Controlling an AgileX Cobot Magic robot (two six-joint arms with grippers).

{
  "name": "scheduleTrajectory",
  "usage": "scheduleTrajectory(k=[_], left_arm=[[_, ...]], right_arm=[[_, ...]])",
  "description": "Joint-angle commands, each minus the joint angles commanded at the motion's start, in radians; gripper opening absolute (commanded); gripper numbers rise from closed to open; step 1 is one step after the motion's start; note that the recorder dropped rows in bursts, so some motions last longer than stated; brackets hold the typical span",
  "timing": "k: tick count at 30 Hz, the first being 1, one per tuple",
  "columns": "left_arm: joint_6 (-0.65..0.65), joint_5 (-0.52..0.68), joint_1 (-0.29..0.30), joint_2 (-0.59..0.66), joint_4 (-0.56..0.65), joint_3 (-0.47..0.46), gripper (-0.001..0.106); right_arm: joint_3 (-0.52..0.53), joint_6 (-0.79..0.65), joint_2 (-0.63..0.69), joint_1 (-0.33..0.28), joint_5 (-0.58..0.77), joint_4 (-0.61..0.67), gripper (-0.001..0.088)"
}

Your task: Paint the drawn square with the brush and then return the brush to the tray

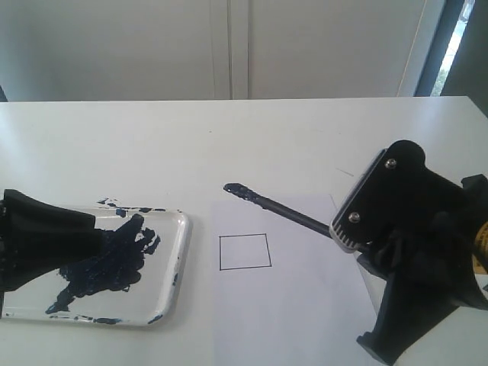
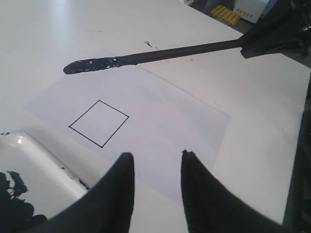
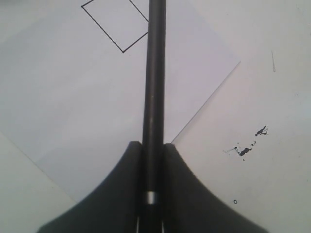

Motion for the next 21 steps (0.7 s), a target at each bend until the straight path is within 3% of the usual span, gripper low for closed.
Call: scheduleTrajectory(k=[21], left_arm=[[-0.015, -0.049, 0.000, -0.004, 0.003, -0.002, 0.034]], right_arm=[[0.000, 0.000, 0.000, 0.000, -0.004, 0.000, 0.0000]])
